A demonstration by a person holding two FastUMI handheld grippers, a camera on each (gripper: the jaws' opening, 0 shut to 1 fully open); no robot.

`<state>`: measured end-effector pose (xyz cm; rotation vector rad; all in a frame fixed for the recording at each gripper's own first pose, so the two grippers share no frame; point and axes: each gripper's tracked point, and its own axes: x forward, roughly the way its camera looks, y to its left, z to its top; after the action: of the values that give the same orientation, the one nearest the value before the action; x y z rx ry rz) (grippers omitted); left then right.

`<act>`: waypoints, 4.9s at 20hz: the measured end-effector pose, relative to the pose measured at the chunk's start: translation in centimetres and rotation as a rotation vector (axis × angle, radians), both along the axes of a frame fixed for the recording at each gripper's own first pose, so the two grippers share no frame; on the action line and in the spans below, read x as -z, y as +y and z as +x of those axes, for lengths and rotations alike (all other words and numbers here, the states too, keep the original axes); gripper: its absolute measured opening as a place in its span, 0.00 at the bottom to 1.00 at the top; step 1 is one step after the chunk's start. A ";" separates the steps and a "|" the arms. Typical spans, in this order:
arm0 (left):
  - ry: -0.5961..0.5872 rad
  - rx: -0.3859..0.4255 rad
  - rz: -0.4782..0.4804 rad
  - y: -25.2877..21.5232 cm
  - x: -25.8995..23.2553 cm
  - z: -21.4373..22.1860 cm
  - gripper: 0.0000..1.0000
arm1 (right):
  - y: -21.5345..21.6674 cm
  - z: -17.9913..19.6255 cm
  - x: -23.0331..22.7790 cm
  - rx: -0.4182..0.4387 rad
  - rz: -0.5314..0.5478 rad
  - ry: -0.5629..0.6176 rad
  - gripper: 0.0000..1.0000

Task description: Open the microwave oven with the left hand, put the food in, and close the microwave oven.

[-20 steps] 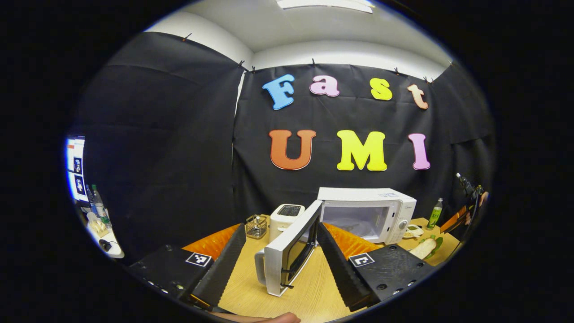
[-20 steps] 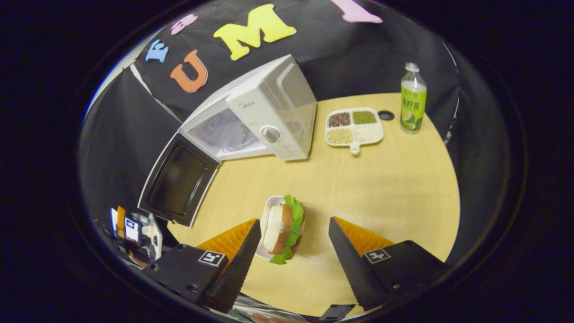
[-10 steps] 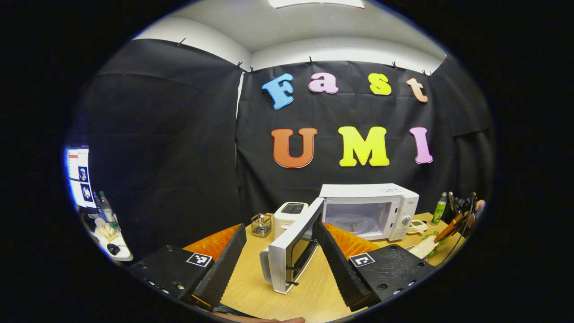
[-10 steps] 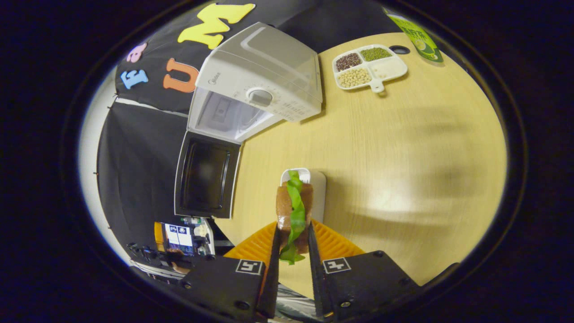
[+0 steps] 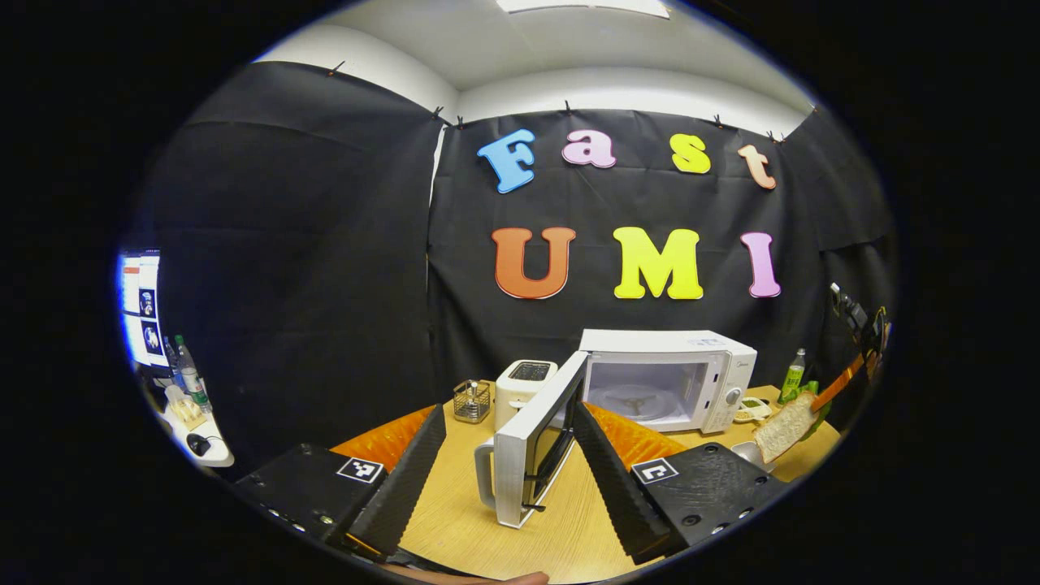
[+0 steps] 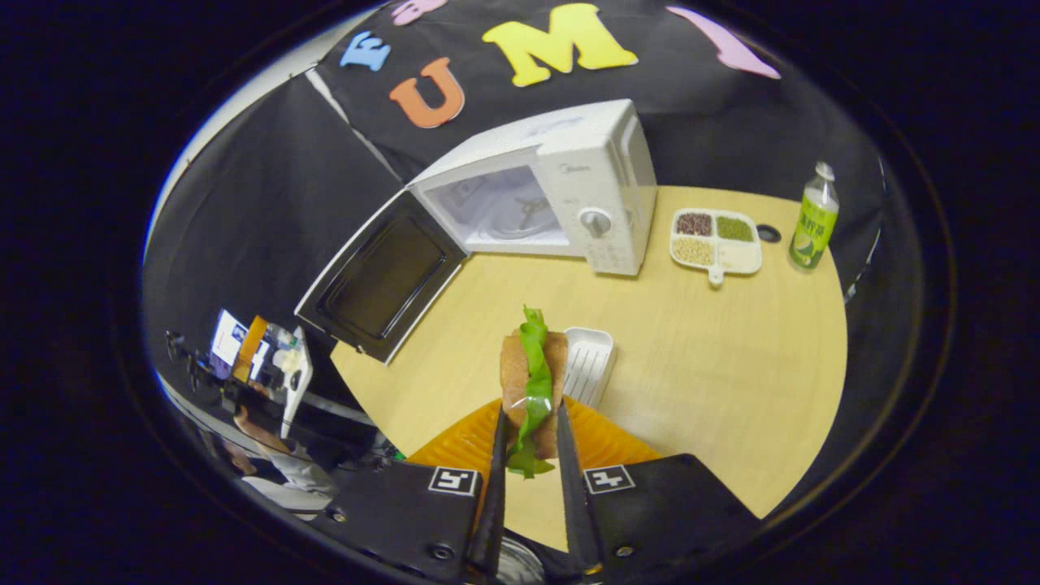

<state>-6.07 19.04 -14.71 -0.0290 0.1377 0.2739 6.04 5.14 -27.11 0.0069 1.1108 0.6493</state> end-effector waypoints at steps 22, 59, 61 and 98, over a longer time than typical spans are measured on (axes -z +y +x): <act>-0.057 -0.015 -0.080 8.3 2.2 -4.5 0.94 | 22.9 3.8 2.8 -0.066 -0.089 -0.609 0.34; -0.030 -0.090 0.040 8.4 5.3 -7.2 0.93 | 26.6 29.3 17.4 1.183 0.453 -0.487 0.37; -0.014 -0.085 0.029 8.1 6.0 -6.8 0.93 | 26.5 29.3 17.2 1.173 0.437 -0.511 0.39; 0.022 0.059 -0.033 13.7 13.3 4.5 0.00 | 15.6 1.4 -9.3 0.385 0.045 -1.013 0.97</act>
<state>-1.61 32.72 -28.06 -0.0545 0.1647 0.2132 7.41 20.73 -17.78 -0.0622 0.1016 0.2511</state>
